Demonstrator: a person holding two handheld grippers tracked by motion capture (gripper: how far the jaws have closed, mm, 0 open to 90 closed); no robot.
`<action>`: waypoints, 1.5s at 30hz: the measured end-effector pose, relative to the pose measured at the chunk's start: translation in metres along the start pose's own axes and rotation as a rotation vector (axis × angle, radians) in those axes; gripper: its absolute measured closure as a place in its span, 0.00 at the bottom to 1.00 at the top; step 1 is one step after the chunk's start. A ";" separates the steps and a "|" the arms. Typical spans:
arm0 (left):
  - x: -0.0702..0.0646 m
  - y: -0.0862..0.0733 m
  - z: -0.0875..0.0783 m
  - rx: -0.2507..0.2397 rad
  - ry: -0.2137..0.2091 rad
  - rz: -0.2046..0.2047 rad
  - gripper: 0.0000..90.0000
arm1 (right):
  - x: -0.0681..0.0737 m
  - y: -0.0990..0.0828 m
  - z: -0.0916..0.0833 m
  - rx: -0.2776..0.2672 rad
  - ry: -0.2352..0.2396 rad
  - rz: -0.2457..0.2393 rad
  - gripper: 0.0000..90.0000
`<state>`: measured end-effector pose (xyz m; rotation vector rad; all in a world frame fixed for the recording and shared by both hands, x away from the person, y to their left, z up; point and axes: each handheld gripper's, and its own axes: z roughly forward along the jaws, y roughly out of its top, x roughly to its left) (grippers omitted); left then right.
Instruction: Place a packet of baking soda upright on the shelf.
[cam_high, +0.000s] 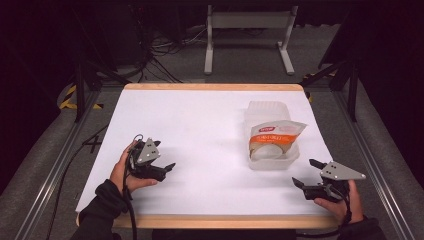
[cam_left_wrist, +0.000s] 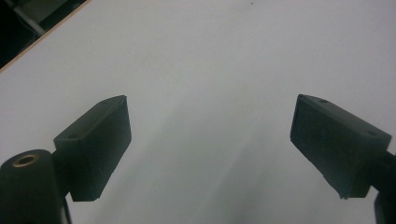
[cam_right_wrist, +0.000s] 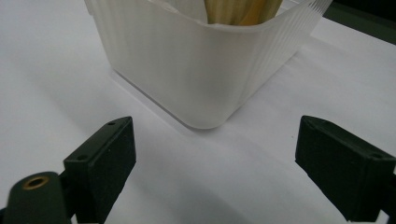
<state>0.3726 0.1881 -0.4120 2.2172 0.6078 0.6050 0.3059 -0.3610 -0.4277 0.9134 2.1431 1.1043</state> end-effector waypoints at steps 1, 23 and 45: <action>0.001 -0.004 -0.003 -0.007 0.008 -0.015 0.13 | 0.000 0.000 0.000 0.000 -0.001 -0.002 0.14; 0.017 -0.084 -0.056 -0.137 0.052 -0.295 0.05 | -0.011 -0.003 -0.002 -0.024 -0.045 0.045 0.09; 0.015 -0.085 -0.054 -0.167 0.057 -0.325 0.07 | -0.009 -0.002 0.000 -0.027 -0.064 0.045 0.08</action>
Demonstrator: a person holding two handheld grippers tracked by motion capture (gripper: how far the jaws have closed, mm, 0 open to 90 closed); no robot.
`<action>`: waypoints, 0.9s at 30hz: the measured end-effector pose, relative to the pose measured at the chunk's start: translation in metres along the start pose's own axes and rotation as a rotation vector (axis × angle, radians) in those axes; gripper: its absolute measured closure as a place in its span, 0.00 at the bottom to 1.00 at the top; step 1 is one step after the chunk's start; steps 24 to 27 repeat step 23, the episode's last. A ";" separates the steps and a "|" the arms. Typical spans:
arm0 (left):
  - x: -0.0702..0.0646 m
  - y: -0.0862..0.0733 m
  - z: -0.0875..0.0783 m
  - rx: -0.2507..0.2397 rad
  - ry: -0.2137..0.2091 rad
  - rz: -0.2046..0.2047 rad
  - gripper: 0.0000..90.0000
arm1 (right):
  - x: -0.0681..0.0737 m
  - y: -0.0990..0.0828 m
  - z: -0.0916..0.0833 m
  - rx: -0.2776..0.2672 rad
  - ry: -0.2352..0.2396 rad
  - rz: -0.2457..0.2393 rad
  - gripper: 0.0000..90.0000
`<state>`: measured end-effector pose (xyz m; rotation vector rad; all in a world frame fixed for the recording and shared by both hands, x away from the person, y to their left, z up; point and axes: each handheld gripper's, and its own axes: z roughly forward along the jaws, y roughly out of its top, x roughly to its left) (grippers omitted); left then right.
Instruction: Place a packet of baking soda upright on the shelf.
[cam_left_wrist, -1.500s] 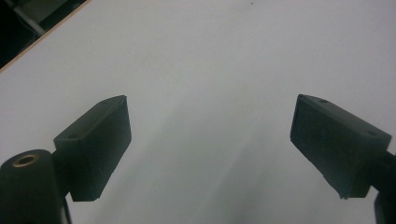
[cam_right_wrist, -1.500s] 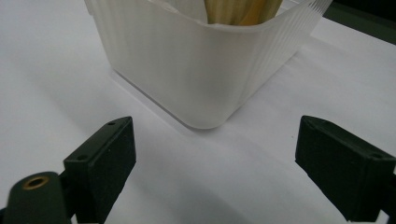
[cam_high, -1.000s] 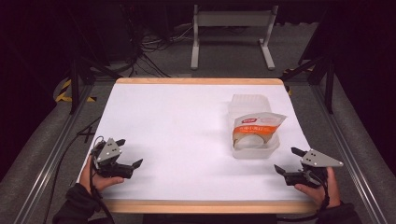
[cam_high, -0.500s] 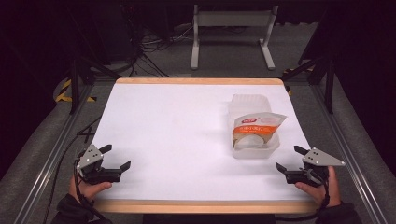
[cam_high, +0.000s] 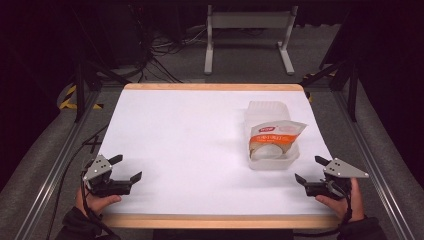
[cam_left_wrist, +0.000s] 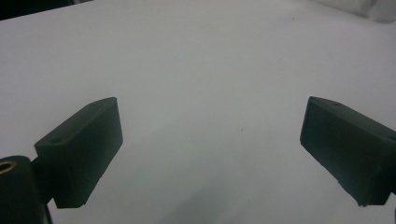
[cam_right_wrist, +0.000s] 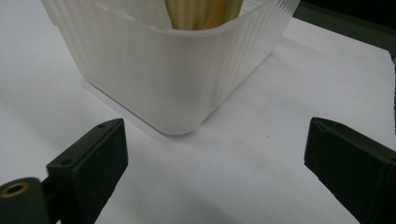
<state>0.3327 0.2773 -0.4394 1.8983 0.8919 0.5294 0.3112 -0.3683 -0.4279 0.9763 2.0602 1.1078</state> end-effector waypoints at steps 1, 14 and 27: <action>0.000 0.000 0.000 0.000 0.000 0.000 0.06 | 0.000 0.000 0.000 0.000 0.000 0.000 0.08; 0.003 0.000 0.003 0.002 0.026 -0.017 0.05 | -0.002 -0.001 0.000 -0.003 -0.012 0.006 0.08; 0.003 0.001 0.003 0.002 0.033 -0.021 0.05 | -0.003 -0.001 -0.001 -0.009 -0.015 0.016 0.07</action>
